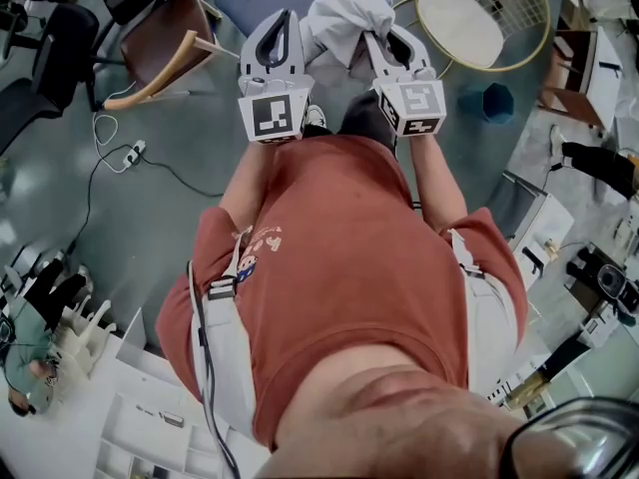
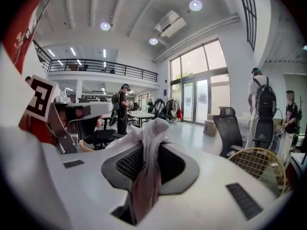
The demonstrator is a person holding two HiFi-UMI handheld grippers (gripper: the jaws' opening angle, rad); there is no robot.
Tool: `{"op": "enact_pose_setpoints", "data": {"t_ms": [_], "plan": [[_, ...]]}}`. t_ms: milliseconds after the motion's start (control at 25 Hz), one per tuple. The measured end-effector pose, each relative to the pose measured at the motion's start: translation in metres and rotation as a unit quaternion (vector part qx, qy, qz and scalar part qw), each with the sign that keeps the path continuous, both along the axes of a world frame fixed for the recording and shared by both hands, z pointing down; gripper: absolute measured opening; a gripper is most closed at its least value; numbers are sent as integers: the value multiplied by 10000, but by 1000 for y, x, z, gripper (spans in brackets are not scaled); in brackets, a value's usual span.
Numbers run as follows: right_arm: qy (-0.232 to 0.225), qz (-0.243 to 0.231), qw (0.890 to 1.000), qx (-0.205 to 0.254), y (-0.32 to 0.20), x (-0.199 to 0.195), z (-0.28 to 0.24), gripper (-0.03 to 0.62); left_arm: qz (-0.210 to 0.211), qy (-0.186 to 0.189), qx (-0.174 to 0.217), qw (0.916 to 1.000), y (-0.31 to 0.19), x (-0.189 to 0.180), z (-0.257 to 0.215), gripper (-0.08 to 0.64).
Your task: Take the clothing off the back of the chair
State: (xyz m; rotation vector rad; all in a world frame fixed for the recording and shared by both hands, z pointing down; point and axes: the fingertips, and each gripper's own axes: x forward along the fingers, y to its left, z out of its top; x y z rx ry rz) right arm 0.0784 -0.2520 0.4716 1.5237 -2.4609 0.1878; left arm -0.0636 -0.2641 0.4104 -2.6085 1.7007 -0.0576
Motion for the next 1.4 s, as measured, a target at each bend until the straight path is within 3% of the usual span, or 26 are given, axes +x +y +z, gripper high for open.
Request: {"op": "enact_pose_setpoints", "data": {"t_ms": [200,400,1040,1400], "plan": [[-113,280,9986,446,7,11,-45,87,95,79,198,9997,1,-2,-24,14],[-165,518,9954,783,14,25,-79,87,127,538,520,9971,-2,2,-56,14],[-497,961,9773,1820,69,76,-183,89,-1,632,895,9940,39,16,-120,14],[-551,1345,9704,1930,126,114,-194,89,-78,497,895,9947,92,36,-136,14]]}}
